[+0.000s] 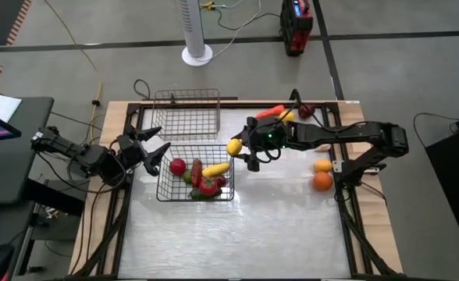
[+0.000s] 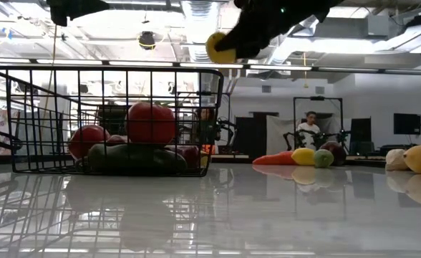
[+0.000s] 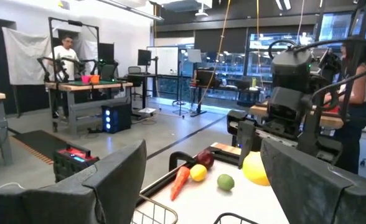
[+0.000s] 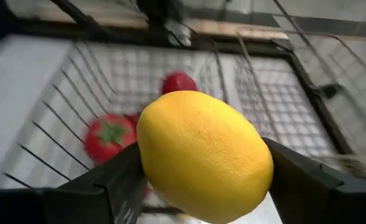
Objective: Sort produce into baskets
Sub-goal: Put the top left yellow lemon into the bottom wire basket, then put the top red chili pepper into the top wire basket
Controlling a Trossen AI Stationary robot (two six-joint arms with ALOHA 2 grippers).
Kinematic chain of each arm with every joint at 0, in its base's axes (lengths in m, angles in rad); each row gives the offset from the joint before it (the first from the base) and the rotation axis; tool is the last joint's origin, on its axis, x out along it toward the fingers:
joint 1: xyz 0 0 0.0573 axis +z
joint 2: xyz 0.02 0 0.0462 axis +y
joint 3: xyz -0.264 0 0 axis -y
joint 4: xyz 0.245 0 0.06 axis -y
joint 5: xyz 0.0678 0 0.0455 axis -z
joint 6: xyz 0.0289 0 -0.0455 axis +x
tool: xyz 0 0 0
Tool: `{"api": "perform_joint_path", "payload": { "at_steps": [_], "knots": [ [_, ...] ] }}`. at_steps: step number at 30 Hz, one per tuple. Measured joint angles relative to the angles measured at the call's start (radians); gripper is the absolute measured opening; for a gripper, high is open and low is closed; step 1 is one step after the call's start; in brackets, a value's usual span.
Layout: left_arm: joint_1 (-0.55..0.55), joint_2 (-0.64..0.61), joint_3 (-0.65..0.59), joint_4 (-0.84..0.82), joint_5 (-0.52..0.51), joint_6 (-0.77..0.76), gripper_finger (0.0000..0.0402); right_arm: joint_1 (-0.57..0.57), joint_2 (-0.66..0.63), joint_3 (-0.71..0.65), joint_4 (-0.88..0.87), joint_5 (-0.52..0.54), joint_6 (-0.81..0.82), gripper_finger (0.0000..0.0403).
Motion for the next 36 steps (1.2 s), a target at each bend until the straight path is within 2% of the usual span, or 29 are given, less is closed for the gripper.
{"api": "perform_joint_path", "payload": {
  "at_steps": [4,7,9,16,25,30,36],
  "knots": [
    [0.0,0.0,0.0,0.021,0.0,0.006,0.0304,0.052,0.041,0.001,0.117,-0.043,0.081,0.0308],
    [0.0,0.0,0.0,0.025,0.0,0.006,0.0304,0.095,0.115,0.011,0.215,-0.044,0.104,0.0308],
    [0.0,0.001,0.0,0.025,0.0,0.001,0.0304,0.114,0.183,0.062,0.217,-0.048,0.111,0.0308],
    [0.0,0.0,0.0,0.021,0.018,-0.025,0.0304,0.126,0.382,0.351,-0.055,-0.049,0.028,0.0313],
    [0.0,0.018,0.0,0.007,0.05,-0.026,0.0304,0.126,0.511,0.627,-0.221,-0.12,-0.024,0.0377],
    [0.0,0.02,0.0,-0.013,0.064,-0.059,0.0304,0.115,0.506,0.684,-0.383,-0.121,-0.052,0.0382],
    [0.007,0.028,0.0,-0.006,0.217,-0.153,0.0304,0.106,0.495,0.696,-0.6,-0.124,-0.117,0.0374]
  ]
}}
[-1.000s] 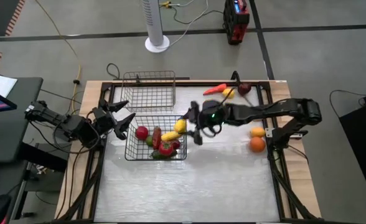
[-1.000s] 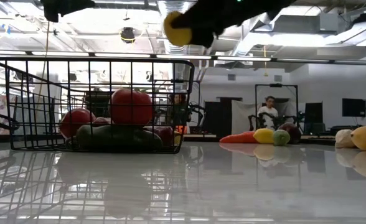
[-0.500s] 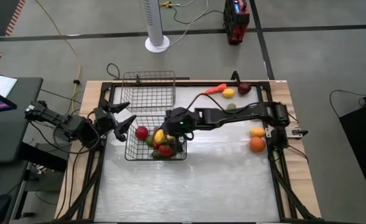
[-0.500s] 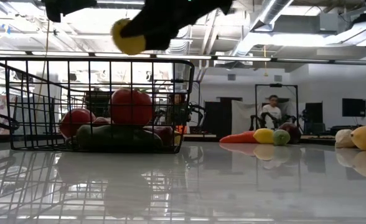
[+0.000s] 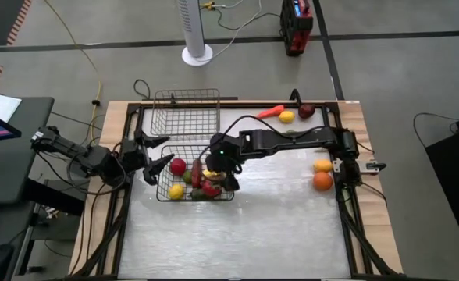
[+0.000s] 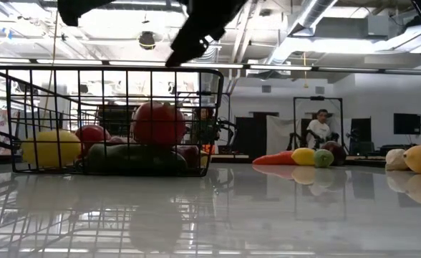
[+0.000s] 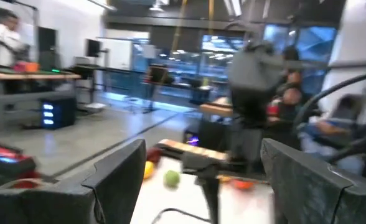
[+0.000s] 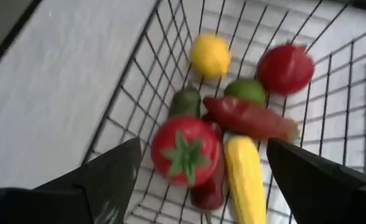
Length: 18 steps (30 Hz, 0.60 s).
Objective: Sort produce into baskets
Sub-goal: Put the top red chili pepper into the top wire basket
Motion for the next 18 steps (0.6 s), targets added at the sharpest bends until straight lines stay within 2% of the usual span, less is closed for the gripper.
{"api": "perform_joint_path", "payload": {
  "at_steps": [3,9,14,18],
  "knots": [
    [0.016,0.02,0.0,0.043,-0.001,-0.022,0.0304,-0.015,0.028,0.0,0.014,0.0,-0.039,0.0371],
    [0.012,0.031,0.001,0.007,0.007,-0.064,0.0304,-0.025,0.028,0.014,0.01,-0.003,-0.145,0.037],
    [-0.011,-0.003,0.075,-0.132,0.008,-0.067,0.0304,-0.035,0.061,0.071,0.013,-0.003,-0.233,0.0369],
    [-0.02,-0.004,0.109,-0.263,-0.035,-0.088,0.0304,-0.045,0.154,0.157,-0.01,-0.002,-0.315,0.0369]
  ]
}}
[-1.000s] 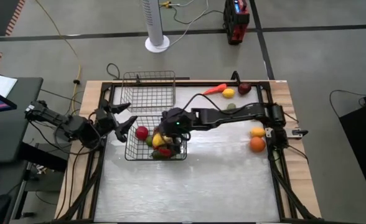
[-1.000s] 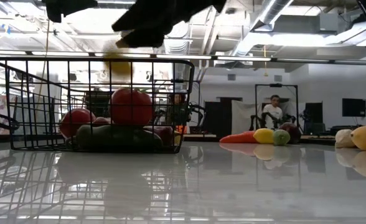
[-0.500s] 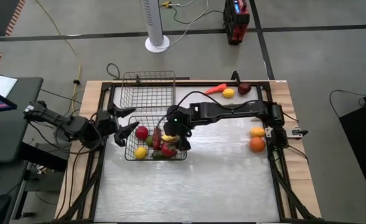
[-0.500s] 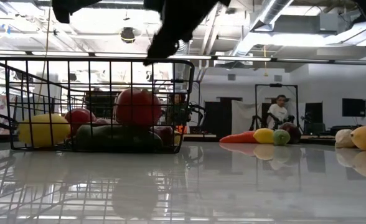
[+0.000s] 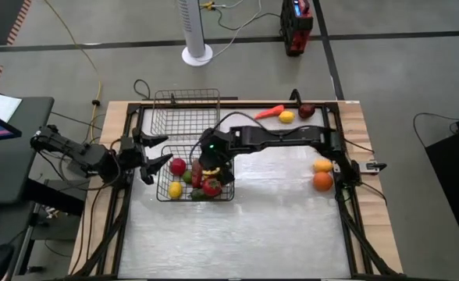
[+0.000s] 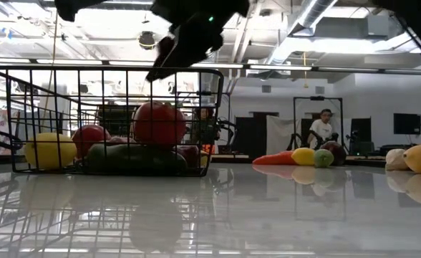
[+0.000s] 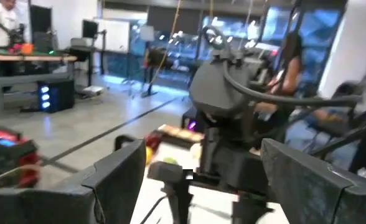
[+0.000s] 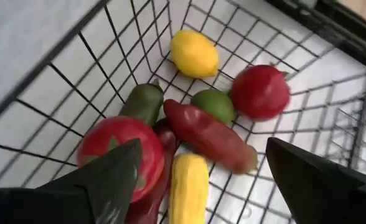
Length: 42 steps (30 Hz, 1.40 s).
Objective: Sort produce into baskets
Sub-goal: Put the top red chili pepper into the top wire basket
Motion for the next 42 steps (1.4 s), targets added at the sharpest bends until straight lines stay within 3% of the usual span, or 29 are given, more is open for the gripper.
{"api": "perform_joint_path", "payload": {
  "at_steps": [5,12,16,20,25,29,37,42],
  "knots": [
    [0.013,0.029,0.0,-0.154,-0.046,-0.105,0.0304,-0.009,0.073,0.144,-0.101,0.034,-0.055,0.0367],
    [0.092,0.161,0.032,-0.183,-0.003,-0.237,0.0304,-0.027,-0.089,0.097,-0.176,0.093,0.104,0.0351],
    [0.161,0.322,0.156,-0.262,0.152,-0.266,0.0304,-0.037,-0.23,-0.07,-0.12,0.199,0.153,0.0339],
    [0.175,0.504,0.297,-0.437,0.221,-0.339,0.0304,-0.045,-0.414,-0.301,-0.003,0.312,0.171,0.0328],
    [0.214,0.683,0.43,-0.687,0.281,-0.461,0.0304,-0.095,-0.648,-0.556,0.184,0.323,0.202,0.0325],
    [0.292,0.773,0.483,-0.804,0.42,-0.588,0.0304,-0.114,-0.796,-0.719,0.312,0.323,0.233,0.0325],
    [0.429,0.89,0.485,-0.811,0.733,-0.81,0.0304,-0.114,-0.917,-0.902,0.445,0.322,0.218,0.0325],
    [0.471,0.972,0.485,-0.824,0.788,-0.888,0.0304,-0.114,-0.915,-0.952,0.498,0.317,0.194,0.0325]
  ]
}}
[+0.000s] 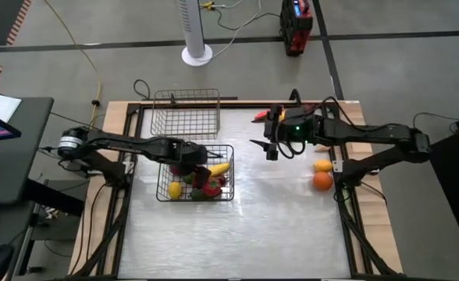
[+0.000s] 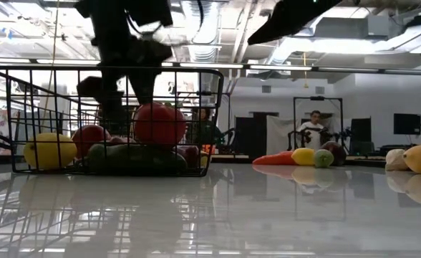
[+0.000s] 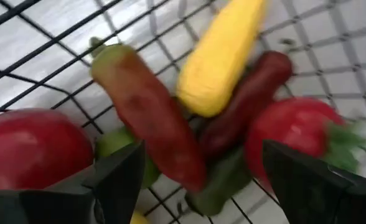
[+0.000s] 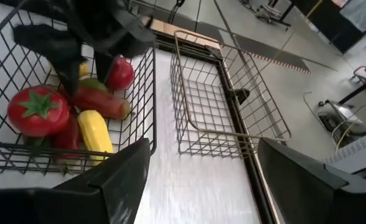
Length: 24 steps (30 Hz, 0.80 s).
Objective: Sort produce into baskets
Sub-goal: Put the top red chili pepper into the top wire basket
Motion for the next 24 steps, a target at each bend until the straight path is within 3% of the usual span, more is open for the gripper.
{"api": "perform_joint_path", "payload": {
  "at_steps": [6,15,18,24],
  "knots": [
    [-0.007,0.107,0.005,-0.008,0.0,-0.057,0.0304,0.0,0.005,-0.018,0.084,-0.004,-0.084,0.0325],
    [0.001,0.186,0.004,0.007,-0.008,-0.045,0.0296,-0.014,-0.016,-0.017,0.153,-0.109,-0.1,0.0325],
    [0.0,0.187,0.004,0.011,-0.023,-0.029,0.0268,-0.02,-0.015,-0.017,0.152,-0.109,-0.1,0.0325],
    [0.001,0.187,0.0,0.008,-0.056,0.0,0.0172,-0.02,-0.015,-0.017,0.151,-0.109,-0.094,0.0325]
  ]
}}
